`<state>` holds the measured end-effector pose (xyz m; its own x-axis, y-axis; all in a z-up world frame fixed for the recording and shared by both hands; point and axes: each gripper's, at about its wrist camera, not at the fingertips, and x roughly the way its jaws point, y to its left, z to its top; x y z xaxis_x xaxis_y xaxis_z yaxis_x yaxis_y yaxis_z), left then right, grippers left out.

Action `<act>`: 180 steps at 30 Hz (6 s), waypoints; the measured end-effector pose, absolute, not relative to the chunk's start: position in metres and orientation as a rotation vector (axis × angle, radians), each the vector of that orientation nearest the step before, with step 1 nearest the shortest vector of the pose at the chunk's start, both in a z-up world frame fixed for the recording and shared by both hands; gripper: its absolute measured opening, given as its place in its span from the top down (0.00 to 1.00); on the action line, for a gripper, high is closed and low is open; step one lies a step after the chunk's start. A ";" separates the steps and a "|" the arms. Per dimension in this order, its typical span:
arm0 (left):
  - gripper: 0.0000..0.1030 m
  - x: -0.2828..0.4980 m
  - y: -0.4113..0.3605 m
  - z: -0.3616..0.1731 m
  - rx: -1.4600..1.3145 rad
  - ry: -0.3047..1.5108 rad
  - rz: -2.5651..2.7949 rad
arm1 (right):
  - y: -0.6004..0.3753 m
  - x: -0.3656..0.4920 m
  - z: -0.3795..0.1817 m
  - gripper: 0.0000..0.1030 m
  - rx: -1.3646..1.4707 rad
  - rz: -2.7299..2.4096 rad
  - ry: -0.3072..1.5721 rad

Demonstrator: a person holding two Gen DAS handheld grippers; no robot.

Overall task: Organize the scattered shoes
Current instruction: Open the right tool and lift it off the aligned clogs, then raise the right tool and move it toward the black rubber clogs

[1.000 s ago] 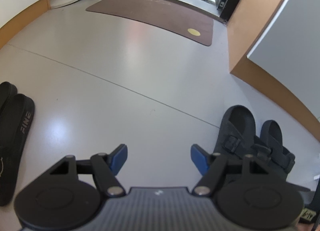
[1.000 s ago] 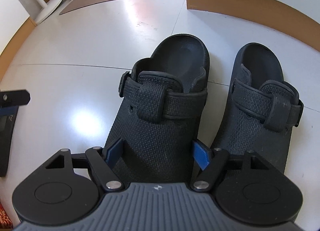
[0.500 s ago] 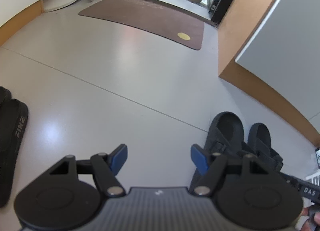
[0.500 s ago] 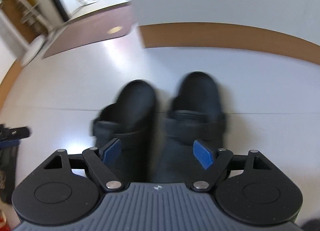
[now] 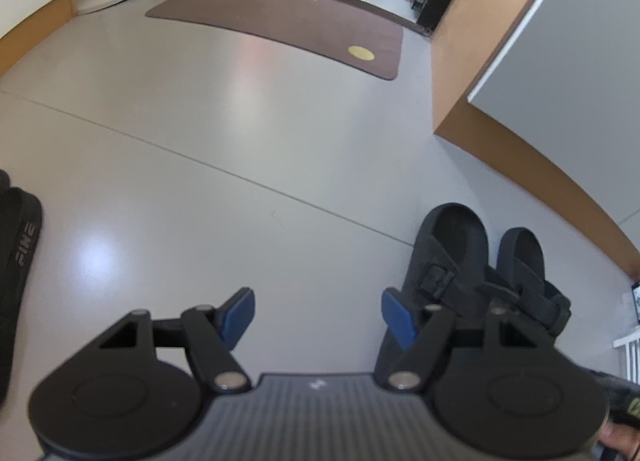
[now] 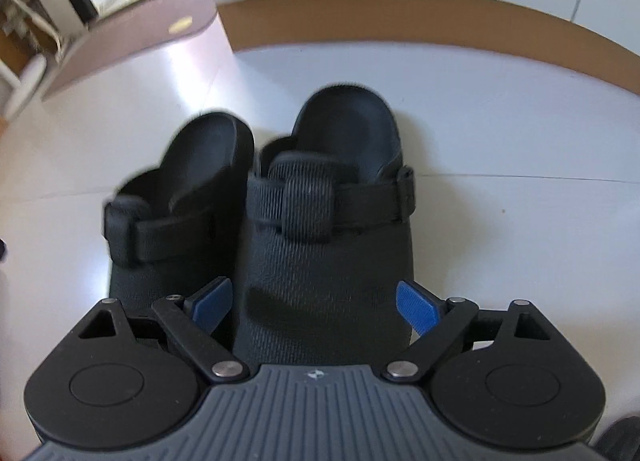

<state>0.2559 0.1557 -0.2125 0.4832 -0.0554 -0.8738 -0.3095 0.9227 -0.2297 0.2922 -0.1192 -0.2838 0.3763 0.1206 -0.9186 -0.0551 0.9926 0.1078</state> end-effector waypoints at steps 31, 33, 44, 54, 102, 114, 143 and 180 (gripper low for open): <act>0.30 0.259 0.125 -0.160 -0.409 1.047 0.152 | -0.151 0.256 -0.220 0.27 0.109 0.086 1.262; 0.30 0.255 0.119 -0.150 -0.382 1.068 0.161 | -0.155 0.252 -0.206 0.27 0.118 0.078 1.252; 0.29 0.205 0.070 -0.085 -0.286 1.086 0.099 | -0.183 0.198 -0.115 0.22 0.202 0.055 1.159; 0.29 0.161 0.049 -0.049 -0.199 1.191 0.052 | -0.193 0.135 -0.054 0.20 0.154 0.084 1.108; 0.00 -0.080 -0.071 0.017 -0.074 1.166 -0.308 | -0.312 -0.135 0.056 0.00 0.171 -0.103 1.105; 0.00 -0.079 -0.107 0.011 -0.001 1.166 -0.335 | -0.319 -0.138 0.049 0.00 0.115 -0.114 1.086; 0.01 -0.070 -0.116 -0.014 -0.012 1.210 -0.455 | -0.358 -0.153 0.014 0.06 0.185 -0.186 1.111; 0.07 -0.027 -0.103 -0.013 0.048 1.248 -0.364 | -0.348 -0.123 -0.019 0.10 0.081 -0.063 1.090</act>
